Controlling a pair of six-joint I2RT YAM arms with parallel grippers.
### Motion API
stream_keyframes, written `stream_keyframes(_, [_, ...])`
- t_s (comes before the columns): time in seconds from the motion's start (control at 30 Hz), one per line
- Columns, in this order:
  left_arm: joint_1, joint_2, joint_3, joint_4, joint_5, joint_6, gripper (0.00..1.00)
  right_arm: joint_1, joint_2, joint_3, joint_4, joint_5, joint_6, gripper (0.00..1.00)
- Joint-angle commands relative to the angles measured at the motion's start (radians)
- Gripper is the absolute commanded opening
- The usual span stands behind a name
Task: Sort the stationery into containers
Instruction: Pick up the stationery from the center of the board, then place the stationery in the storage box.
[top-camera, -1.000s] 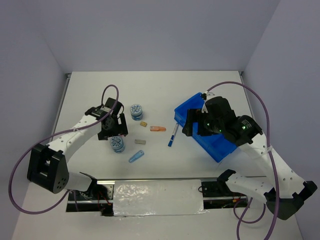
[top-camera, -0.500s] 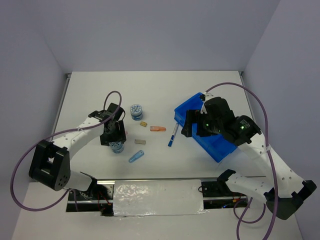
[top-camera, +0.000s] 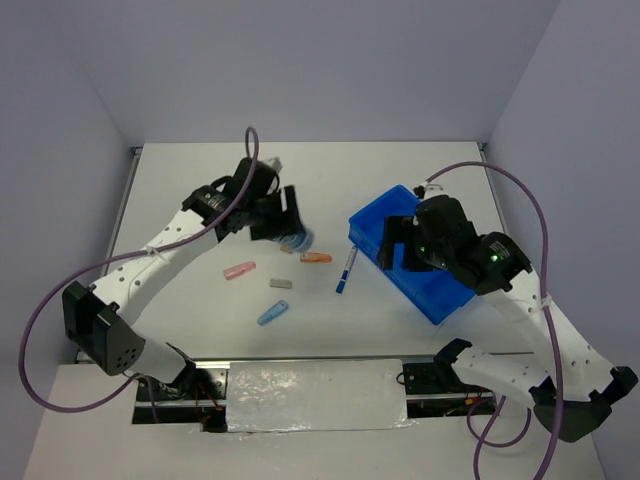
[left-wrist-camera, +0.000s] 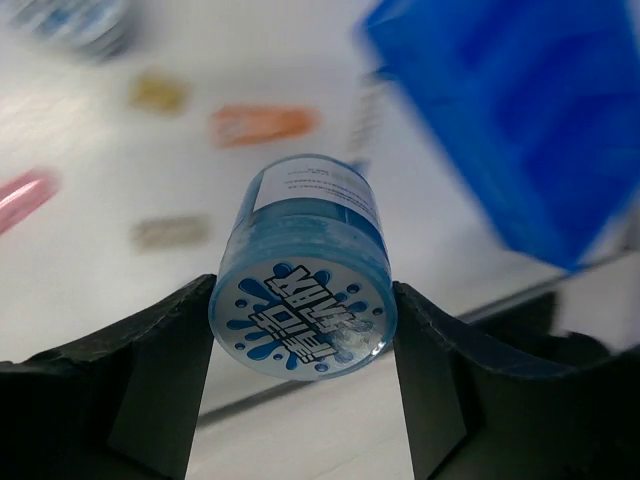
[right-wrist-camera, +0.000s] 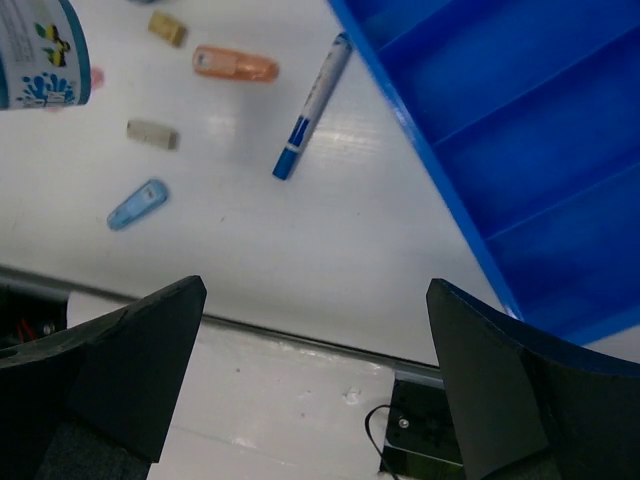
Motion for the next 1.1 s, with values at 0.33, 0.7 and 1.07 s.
stream_keyframes(0.33, [-0.148,0.668,0.739,0.56,0.213,-0.015,0.0,-0.02,-0.244,0.183,-0.218,0.311,0.221,1.0])
stream_keyframes(0.7, [-0.171,0.79,0.827,0.421,0.012,0.074,0.01,-0.02,-0.319,0.17,-0.279,0.259,0.2,1.0])
stream_keyframes(1.07, [-0.194,0.794,0.798,0.397,0.025,0.074,0.33,-0.02,-0.301,0.152,-0.25,0.24,0.162,1.0])
